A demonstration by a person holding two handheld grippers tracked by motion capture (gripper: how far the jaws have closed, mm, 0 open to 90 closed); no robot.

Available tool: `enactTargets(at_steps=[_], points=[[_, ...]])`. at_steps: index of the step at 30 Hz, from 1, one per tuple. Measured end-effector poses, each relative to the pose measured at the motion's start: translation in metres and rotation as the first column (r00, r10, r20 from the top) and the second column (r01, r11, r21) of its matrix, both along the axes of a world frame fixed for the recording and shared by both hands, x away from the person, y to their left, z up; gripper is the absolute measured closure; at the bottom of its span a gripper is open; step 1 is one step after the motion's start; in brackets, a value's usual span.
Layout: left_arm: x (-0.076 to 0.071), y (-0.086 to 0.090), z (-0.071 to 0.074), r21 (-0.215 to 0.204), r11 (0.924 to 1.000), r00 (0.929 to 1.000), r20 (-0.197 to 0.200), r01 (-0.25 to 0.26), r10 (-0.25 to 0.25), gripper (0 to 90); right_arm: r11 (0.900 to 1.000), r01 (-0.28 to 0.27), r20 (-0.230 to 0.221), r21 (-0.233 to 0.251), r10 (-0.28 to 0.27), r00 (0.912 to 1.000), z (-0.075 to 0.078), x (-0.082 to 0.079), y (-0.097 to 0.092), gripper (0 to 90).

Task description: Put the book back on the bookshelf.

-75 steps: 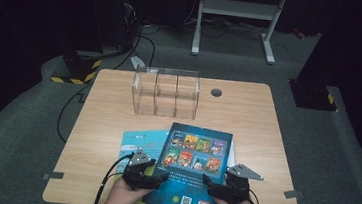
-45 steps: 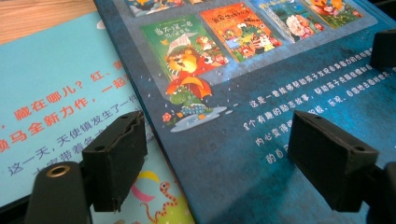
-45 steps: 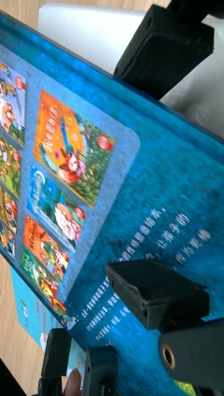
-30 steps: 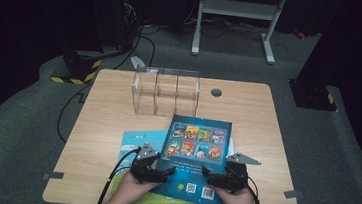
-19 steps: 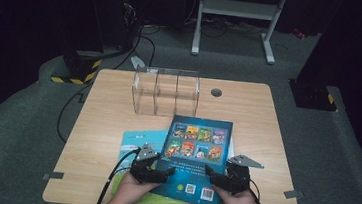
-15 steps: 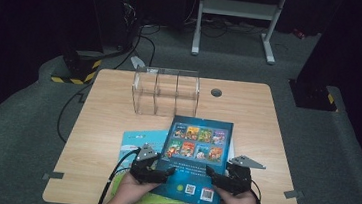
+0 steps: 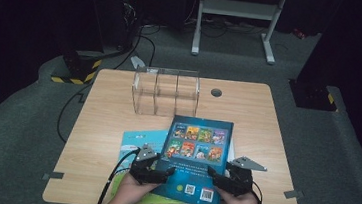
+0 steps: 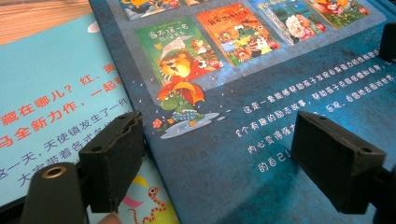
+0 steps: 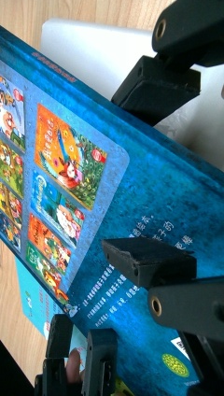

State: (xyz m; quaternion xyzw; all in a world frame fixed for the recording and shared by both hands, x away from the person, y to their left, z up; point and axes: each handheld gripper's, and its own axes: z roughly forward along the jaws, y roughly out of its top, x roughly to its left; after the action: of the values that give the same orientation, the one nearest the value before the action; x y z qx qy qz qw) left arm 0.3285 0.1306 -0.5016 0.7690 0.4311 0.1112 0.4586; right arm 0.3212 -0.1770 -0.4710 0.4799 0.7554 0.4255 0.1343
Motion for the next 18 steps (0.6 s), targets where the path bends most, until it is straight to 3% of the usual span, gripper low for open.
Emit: enactTargets(at_steps=[18], points=[[0.0022, 0.0031, -0.0004, -0.018, 0.9998, 0.9999, -0.011, 0.005, -0.006, 16.1, 0.9996, -0.024, 0.081, -0.015, 0.025, 0.9964, 0.0013, -0.0089, 0.0006, 38.1]])
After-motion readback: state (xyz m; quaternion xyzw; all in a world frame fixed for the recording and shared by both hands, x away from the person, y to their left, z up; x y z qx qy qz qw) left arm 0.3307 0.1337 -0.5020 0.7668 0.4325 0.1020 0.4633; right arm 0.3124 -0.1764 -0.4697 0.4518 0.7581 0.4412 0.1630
